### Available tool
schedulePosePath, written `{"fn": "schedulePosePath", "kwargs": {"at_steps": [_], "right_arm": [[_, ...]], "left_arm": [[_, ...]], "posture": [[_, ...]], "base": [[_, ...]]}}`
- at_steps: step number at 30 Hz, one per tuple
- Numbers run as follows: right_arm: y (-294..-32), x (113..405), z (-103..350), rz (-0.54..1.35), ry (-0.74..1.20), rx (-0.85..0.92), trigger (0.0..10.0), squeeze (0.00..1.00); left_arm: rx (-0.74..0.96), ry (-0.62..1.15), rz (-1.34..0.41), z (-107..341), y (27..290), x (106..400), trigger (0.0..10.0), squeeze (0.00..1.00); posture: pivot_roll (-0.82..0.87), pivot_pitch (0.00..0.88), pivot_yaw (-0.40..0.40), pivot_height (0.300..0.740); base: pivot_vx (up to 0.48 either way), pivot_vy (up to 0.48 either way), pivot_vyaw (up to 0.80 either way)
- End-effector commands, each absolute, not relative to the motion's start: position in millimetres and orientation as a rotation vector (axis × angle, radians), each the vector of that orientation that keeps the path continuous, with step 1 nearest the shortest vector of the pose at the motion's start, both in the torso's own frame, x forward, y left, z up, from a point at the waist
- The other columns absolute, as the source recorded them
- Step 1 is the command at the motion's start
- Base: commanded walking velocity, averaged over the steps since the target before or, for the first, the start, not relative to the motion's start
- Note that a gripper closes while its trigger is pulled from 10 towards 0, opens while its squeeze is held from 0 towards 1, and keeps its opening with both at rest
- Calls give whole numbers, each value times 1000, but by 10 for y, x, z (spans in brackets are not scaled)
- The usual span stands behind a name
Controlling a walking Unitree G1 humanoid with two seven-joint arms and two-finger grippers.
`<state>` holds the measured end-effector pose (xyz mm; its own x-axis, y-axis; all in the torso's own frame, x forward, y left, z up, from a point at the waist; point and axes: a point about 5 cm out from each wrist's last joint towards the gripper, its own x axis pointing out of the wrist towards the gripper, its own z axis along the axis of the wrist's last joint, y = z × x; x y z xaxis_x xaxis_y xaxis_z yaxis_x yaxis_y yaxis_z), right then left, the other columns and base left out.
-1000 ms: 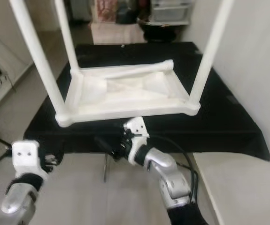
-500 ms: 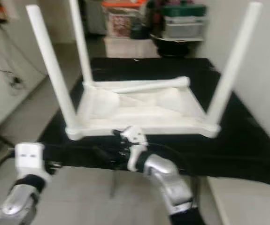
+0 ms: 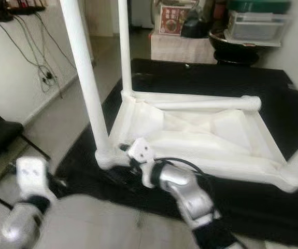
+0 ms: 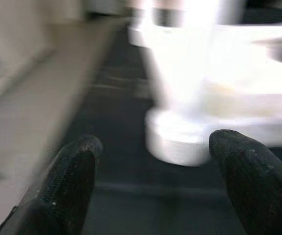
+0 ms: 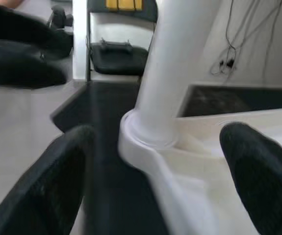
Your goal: Building children table
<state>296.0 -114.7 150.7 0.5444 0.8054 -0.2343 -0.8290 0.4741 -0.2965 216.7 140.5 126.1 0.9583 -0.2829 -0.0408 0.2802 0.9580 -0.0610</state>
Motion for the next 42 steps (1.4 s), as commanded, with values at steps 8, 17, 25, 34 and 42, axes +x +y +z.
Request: {"fn": "schedulePosePath", "kwargs": {"at_steps": [8,17,25,34,42], "right_arm": [[-1438,3018,1675,1124,251,-709,10000,0],[-1459,3295,1617,986,488,-756,10000,0],[-1636,3339,1524,928,634,-882,10000,0],[-1724,3399,1517,835,751,-914,0,0],[-1684,3413,1489,794,822,-828,0,0]], "left_arm": [[-17,118,-473,1200,1286,1986,10000,0],[-1,112,-470,1237,1286,1933,10000,0],[1,109,-470,1258,1295,1891,10000,0],[-8,108,-470,1271,1278,1870,10000,0],[-12,107,-465,1279,1264,1863,10000,0]], "posture": [[-71,43,-14,740],[-52,66,-20,740],[-54,91,-20,740],[-55,104,-27,740],[-54,108,-32,740]], "base": [[0,0,0],[0,0,0],[0,0,0],[0,0,0],[0,0,0]]}}
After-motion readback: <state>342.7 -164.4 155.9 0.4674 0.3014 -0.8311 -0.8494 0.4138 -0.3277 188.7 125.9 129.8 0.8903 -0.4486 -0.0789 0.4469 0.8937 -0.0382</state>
